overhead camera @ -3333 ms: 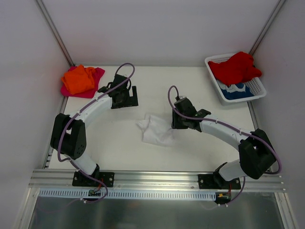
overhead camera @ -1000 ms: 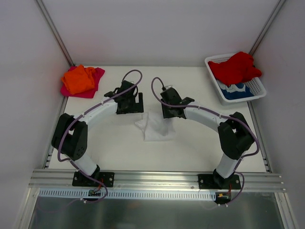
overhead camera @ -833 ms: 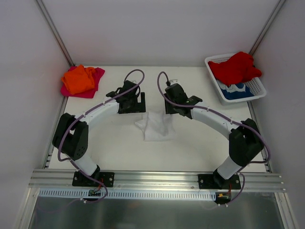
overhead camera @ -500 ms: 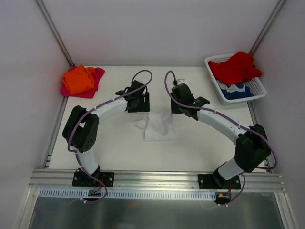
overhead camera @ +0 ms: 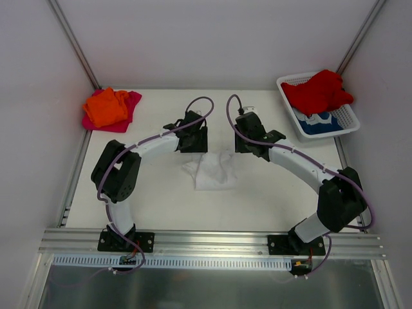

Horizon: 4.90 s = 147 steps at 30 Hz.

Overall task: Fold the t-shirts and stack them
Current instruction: Smooth out wrinkles on the folded tshirt

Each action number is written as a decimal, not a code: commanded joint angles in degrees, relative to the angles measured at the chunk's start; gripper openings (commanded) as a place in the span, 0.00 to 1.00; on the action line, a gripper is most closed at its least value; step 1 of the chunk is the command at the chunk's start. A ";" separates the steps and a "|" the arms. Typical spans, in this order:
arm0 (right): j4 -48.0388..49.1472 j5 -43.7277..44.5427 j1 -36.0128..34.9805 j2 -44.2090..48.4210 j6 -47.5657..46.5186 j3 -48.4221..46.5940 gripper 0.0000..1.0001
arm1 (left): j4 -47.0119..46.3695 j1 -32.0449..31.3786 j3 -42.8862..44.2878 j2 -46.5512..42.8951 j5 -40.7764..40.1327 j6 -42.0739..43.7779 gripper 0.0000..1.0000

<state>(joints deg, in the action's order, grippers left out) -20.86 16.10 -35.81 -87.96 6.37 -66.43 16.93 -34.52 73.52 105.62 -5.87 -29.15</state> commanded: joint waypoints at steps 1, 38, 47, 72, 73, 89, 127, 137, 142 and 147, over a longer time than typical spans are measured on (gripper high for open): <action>-0.41 -0.01 0.48 2.01 -0.13 0.43 0.36 | -1.02 -1.33 1.98 -2.70 0.07 -0.73 0.61; 0.38 -1.07 0.74 3.06 0.31 1.04 0.33 | -0.23 -4.32 0.40 -1.48 -0.64 -2.41 0.60; 0.38 -1.16 0.83 3.41 0.31 1.31 0.32 | -0.32 -4.32 1.45 0.37 -0.37 -2.14 0.41; 1.61 -2.12 0.75 3.24 0.66 2.36 0.29 | -0.14 -4.59 -3.99 -9.98 -4.41 -3.02 0.00; 1.70 -2.38 0.74 3.24 0.75 2.36 0.29 | -0.14 -4.68 -4.69 -11.04 -4.94 -3.37 0.00; 2.14 -3.35 0.39 2.53 1.10 2.19 0.28 | 3.37 -5.29 -11.81 -20.63 -9.59 -7.24 0.00; 2.23 -7.13 -0.49 -0.54 0.40 -0.45 0.29 | 13.31 -8.72 -11.73 -22.40 -18.83 -13.48 0.50; 1.70 -8.10 -1.19 -1.51 0.40 -0.63 0.29 | 13.31 -9.33 -13.30 -19.92 -16.11 -14.88 0.50; 1.97 -7.75 -1.19 -1.68 0.22 0.17 0.31 | 13.31 -9.33 -19.10 -26.33 -14.00 -18.39 0.54; 1.97 -7.92 -1.01 -1.77 -0.57 0.08 0.31 | 13.13 -9.33 -24.12 -33.89 -14.87 -20.95 0.56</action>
<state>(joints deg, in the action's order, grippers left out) -18.90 8.51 -36.69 -89.76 6.74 -65.56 29.82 -43.53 50.92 77.08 -20.97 -47.11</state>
